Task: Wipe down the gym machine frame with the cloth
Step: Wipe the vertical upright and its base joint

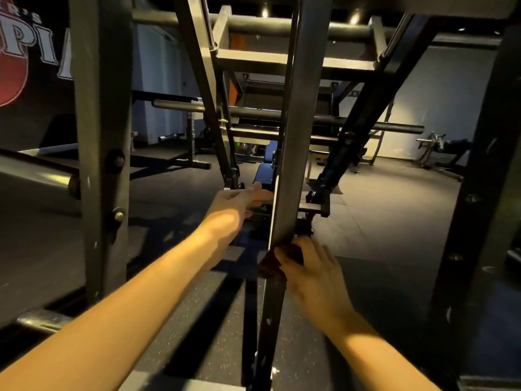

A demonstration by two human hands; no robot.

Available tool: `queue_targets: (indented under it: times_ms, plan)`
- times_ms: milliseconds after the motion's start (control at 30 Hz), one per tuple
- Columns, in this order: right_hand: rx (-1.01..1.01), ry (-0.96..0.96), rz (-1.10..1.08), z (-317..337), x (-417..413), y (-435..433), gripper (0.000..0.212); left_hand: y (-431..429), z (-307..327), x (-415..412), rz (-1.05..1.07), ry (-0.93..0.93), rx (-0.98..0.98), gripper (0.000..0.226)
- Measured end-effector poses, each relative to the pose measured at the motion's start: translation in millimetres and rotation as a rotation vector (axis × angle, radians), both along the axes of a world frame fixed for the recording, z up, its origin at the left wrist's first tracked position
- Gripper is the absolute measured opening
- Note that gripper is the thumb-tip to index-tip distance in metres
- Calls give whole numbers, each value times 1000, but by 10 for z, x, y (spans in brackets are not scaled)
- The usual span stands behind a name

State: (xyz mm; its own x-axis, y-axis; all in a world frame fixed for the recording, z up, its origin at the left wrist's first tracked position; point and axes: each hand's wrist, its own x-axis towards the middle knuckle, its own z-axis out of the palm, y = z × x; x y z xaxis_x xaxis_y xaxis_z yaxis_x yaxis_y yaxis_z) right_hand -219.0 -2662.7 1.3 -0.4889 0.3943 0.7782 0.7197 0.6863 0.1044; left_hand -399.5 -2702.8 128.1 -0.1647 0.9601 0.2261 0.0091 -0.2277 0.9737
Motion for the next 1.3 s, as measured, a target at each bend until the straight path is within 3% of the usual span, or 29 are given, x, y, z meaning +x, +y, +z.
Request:
queue_targets:
  times_ms: [67, 200, 267, 367, 433, 533, 600, 700, 833, 900, 1000, 1167, 1300]
  plan:
    - [-100, 265, 12, 409, -53, 17, 32, 43, -7, -7, 14, 3, -49, 22]
    - [-55, 595, 85, 1091, -173, 143, 31, 93, -51, 31, 17, -23, -70, 25]
    - [-42, 454, 60, 763, -221, 65, 34, 144, -104, 15, 36, -16, -107, 21]
    - [-69, 59, -47, -120, -183, -63, 53, 164, -164, -17, 15, 32, -127, 27]
    - [-116, -24, -16, -361, -99, -89, 62, 144, -217, -69, -41, 83, -126, 30]
    - [-3, 48, -28, 6, -93, -37, 42, 125, -276, -118, -22, 100, -141, 25]
    - [62, 194, -39, 407, -105, 30, 31, 128, -315, -114, 13, 77, -137, 16]
    - [83, 365, -35, 510, -140, 108, 28, 143, -380, -81, 61, 55, -112, 10]
    - [-100, 269, 24, -362, -135, -10, 30, 143, -443, -22, 78, 71, -148, 18]
    - [-186, 197, 26, -748, -116, -116, 42, 145, -455, -12, 80, 80, -142, 18]
    - [-161, 157, 44, -558, -95, -107, 35, 153, -470, -17, 82, 158, -72, 15]
    - [0, 441, -56, 235, -119, 82, 32, 197, -507, 21, 75, 125, 25, 17]
    - [-143, 277, 35, -545, -128, -14, 18, 283, -531, 19, 100, 189, 69, 11]
